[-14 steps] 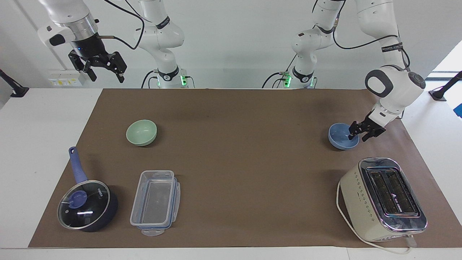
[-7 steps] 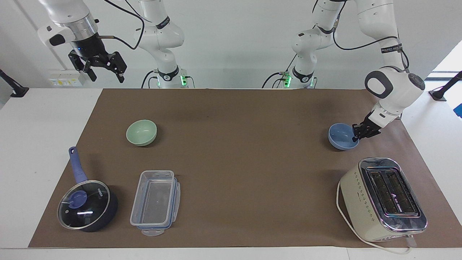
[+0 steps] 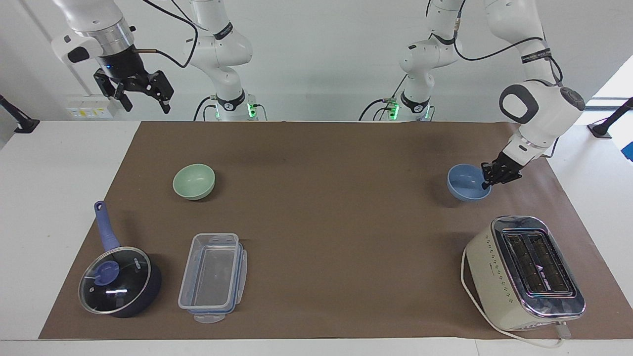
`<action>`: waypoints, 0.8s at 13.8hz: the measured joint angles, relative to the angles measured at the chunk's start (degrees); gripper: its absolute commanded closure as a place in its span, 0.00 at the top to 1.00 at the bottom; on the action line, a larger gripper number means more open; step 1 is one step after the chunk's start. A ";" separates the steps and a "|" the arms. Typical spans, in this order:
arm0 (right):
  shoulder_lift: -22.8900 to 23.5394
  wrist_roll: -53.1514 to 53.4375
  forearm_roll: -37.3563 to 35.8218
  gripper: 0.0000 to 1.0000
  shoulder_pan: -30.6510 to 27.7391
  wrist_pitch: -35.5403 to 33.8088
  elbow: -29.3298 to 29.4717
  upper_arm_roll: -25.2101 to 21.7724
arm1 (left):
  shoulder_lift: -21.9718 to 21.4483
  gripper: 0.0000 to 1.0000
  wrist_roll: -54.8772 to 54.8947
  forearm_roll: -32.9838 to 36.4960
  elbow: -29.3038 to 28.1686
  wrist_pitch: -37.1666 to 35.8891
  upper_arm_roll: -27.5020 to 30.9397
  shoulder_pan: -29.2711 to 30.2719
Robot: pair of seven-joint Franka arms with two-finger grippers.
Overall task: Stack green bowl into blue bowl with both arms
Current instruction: 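Move the left gripper down to the blue bowl rim and grasp it, then slide the blue bowl with the left gripper toward the table center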
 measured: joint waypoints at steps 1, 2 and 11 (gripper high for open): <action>0.00 0.00 0.00 1.00 0.00 0.00 0.00 0.00 | -0.96 0.00 -1.51 -0.02 0.00 -0.72 -0.06 -1.60; 0.00 0.00 0.00 1.00 0.00 0.00 0.00 0.00 | -1.66 0.00 -3.63 -0.05 0.00 -1.16 -0.11 -3.52; 0.00 0.00 0.00 1.00 0.00 0.00 0.00 0.00 | -0.92 0.00 -36.05 -0.19 -0.19 7.37 -0.60 -29.68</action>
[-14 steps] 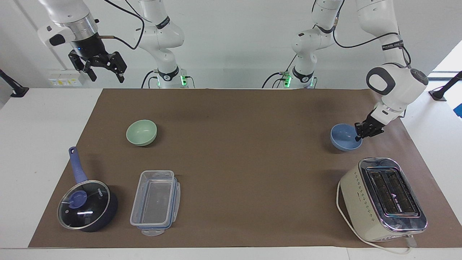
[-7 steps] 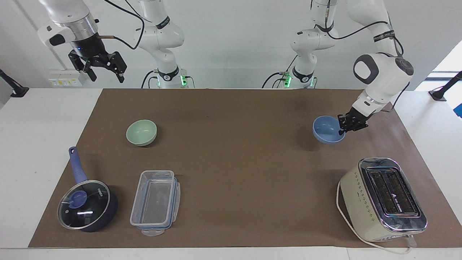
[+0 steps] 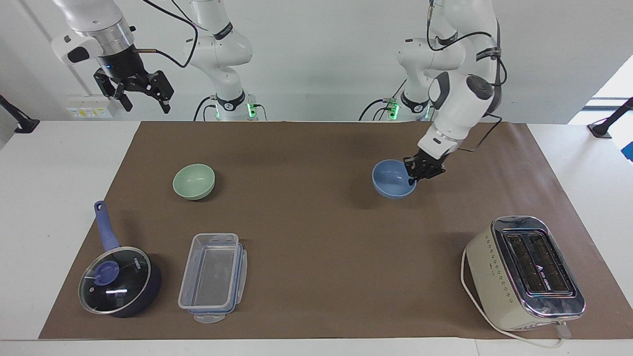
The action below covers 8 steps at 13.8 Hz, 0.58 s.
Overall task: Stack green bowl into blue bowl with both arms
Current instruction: 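Slide the blue bowl with the left gripper toward the table center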
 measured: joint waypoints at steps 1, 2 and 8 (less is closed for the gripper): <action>0.00 0.00 0.00 1.00 0.00 0.00 0.00 0.00 | 1.15 0.00 -4.32 0.00 -0.04 2.81 -0.04 -4.03; 0.00 0.00 0.00 1.00 0.00 0.00 0.00 0.00 | 2.47 0.00 -7.74 0.00 -0.06 5.29 -0.09 -7.44; 0.00 0.00 0.00 1.00 0.00 0.00 0.00 0.00 | 8.20 0.00 -12.21 0.00 -0.58 9.26 0.08 -14.66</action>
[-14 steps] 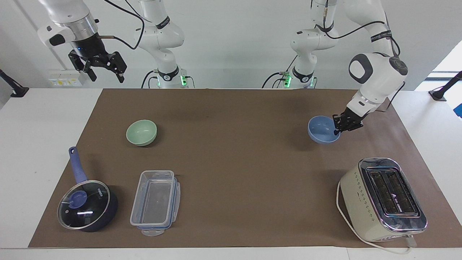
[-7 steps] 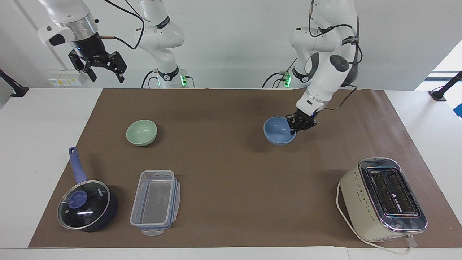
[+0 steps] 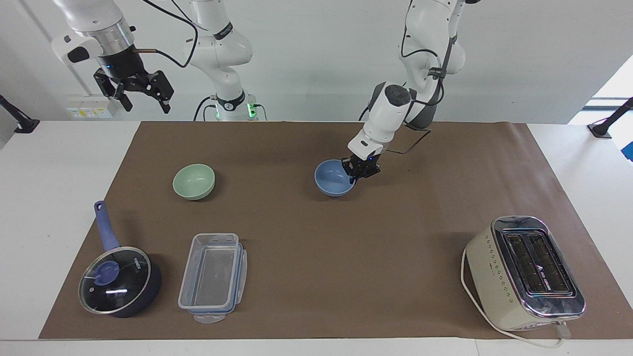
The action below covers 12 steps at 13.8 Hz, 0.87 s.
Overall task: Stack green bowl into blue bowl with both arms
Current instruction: 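Slide the blue bowl with the left gripper toward the table center, then release the blue bowl and retract the left gripper to rest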
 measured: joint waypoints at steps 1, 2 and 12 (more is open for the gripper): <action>0.00 0.00 0.00 1.00 0.00 0.00 0.00 0.00 | 0.25 0.03 0.00 0.00 -0.12 0.00 0.15 0.00; 0.00 0.00 0.00 1.00 0.00 0.00 0.00 0.00 | 0.37 0.08 0.00 0.00 -0.16 0.00 0.23 0.00; 0.00 0.00 0.00 1.00 0.00 0.00 0.00 0.00 | 0.05 1.00 0.43 0.24 2.40 -5.51 1.06 0.71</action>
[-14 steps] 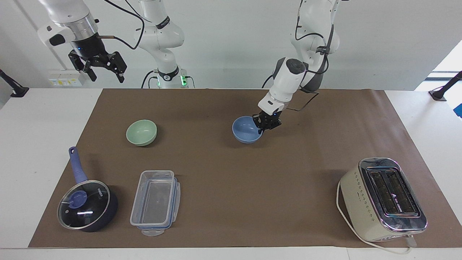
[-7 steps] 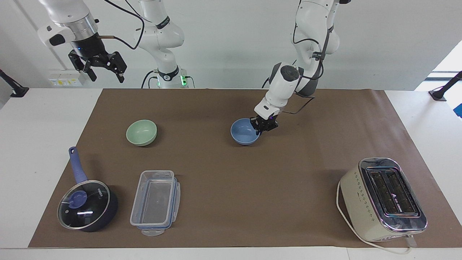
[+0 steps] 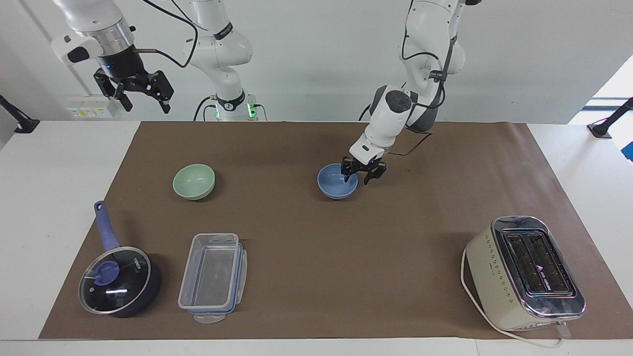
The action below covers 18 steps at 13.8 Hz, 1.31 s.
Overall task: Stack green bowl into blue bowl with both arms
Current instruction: 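Release the blue bowl and retract the left gripper to rest, then reach the right gripper to the green bowl rim and grasp it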
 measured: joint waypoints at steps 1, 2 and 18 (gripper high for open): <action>0.00 0.00 0.00 1.00 0.00 0.00 0.00 0.00 | -0.34 1.00 0.29 0.56 1.47 -2.07 0.24 0.75; 0.00 0.00 0.00 1.00 0.00 0.00 0.00 0.00 | -0.89 1.00 0.45 2.08 3.42 -4.81 0.41 2.08; -0.01 -0.01 0.00 1.00 0.22 -1.08 0.00 0.24 | -8.85 1.00 26.54 10.93 32.15 -44.56 1.19 28.32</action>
